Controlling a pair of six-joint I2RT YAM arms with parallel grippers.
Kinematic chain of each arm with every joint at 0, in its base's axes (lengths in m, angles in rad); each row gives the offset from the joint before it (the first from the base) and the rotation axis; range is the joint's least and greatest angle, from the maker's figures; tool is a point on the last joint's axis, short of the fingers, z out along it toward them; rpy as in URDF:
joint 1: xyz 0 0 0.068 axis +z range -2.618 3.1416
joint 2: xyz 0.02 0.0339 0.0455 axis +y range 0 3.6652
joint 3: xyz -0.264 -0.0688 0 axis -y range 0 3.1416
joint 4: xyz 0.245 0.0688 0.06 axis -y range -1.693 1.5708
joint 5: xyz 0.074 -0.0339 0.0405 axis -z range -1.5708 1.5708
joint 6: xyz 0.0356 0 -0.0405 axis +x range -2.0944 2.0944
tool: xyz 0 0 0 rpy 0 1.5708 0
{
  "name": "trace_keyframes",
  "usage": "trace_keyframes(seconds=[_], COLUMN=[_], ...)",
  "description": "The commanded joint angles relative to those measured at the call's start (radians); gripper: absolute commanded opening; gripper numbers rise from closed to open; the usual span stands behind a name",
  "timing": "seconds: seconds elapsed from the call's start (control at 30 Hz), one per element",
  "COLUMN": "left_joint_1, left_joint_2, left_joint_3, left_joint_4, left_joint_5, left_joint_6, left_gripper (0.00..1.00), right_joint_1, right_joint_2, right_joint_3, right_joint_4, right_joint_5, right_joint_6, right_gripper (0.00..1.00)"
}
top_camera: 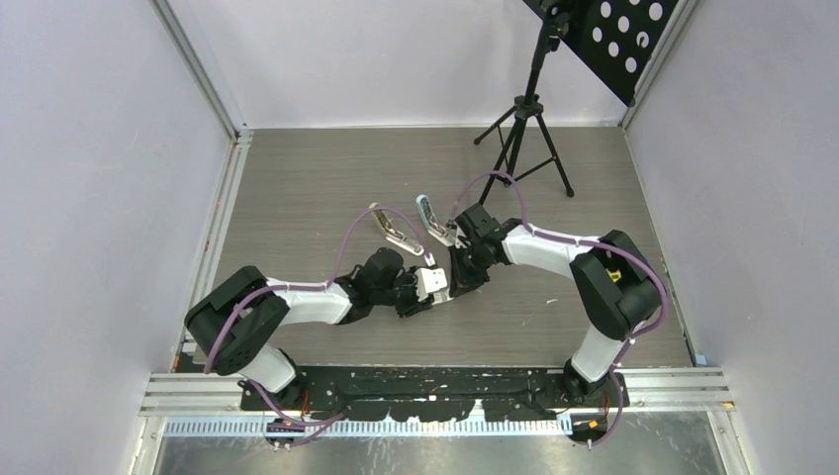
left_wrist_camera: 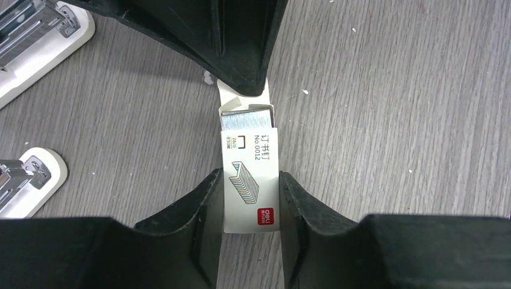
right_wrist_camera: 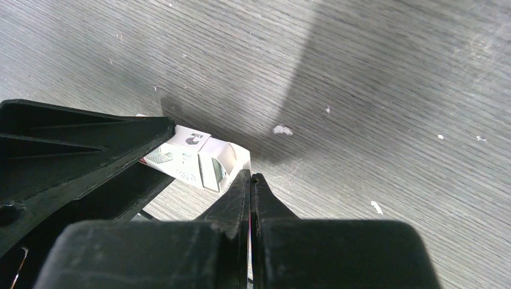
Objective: Load the staples into the stapler
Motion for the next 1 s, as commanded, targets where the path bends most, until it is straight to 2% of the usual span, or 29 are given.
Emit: trace_keyframes(seconds=[0.0, 0.97], left_joint_1=[0.000, 0.000], left_joint_2=[0.018, 0.023], left_joint_3=[-0.003, -0.009], left_joint_4=[-0.078, -0.072], left_joint_5=[-0.023, -0.041], left_joint_6=[0.019, -0.006], left_gripper=[0.31, 0.49], right_joint_1=[-0.043, -0.094], right_joint_2=[-0.041, -0.039], right_joint_3=[-0.008, -0.042], right_joint_4=[-0.049, -0.058], right_joint_5=[0.075, 0.074], right_joint_6=[-0.037, -0.053], right_gripper=[0.00, 0.00])
